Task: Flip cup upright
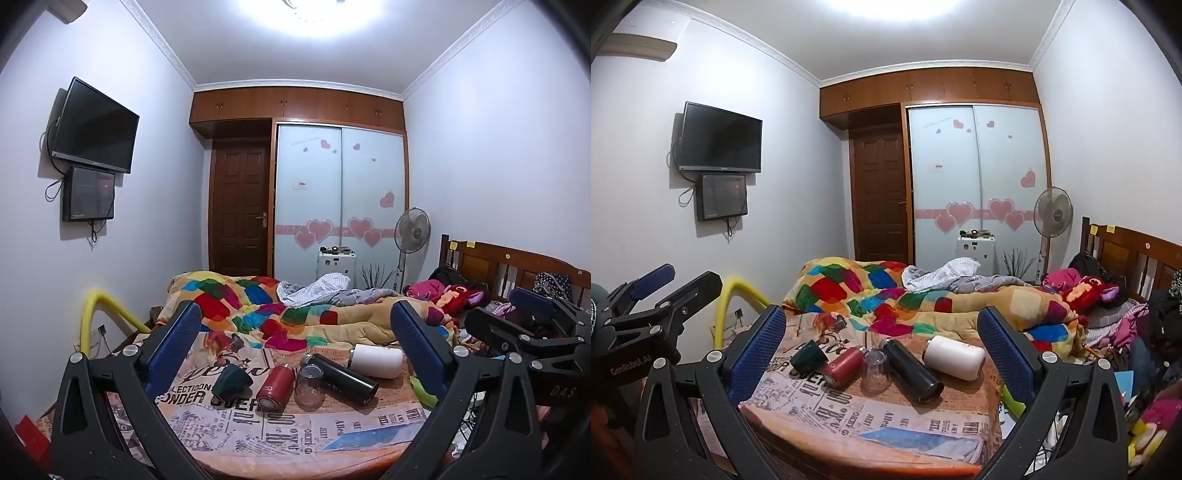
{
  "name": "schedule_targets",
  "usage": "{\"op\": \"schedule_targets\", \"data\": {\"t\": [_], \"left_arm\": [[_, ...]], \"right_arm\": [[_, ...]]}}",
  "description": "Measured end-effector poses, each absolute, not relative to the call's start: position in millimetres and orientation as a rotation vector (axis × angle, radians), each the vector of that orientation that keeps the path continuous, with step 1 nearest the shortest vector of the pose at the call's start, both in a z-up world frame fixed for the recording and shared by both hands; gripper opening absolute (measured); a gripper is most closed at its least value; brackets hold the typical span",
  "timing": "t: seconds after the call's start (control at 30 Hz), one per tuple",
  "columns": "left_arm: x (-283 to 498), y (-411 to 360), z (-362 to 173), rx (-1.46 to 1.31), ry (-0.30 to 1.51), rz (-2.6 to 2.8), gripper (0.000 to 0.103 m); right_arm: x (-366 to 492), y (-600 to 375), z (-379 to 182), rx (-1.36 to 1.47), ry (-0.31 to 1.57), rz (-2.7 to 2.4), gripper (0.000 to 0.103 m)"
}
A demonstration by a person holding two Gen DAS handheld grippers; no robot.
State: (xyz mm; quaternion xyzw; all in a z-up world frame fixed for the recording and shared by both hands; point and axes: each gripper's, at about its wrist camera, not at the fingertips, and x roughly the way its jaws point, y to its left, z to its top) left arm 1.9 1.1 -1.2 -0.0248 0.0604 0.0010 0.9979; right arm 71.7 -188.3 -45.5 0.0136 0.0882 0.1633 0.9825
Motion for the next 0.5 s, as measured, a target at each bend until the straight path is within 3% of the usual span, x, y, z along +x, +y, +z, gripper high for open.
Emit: {"op": "schedule_targets", "data": {"t": [0.5], "left_arm": [[0.9,2.0,-2.7,-0.056,0.122,0.022,0.103]], "right_arm": [[70.9,-182.0,-43.8,0.028,0.199,0.321,0.103]]}}
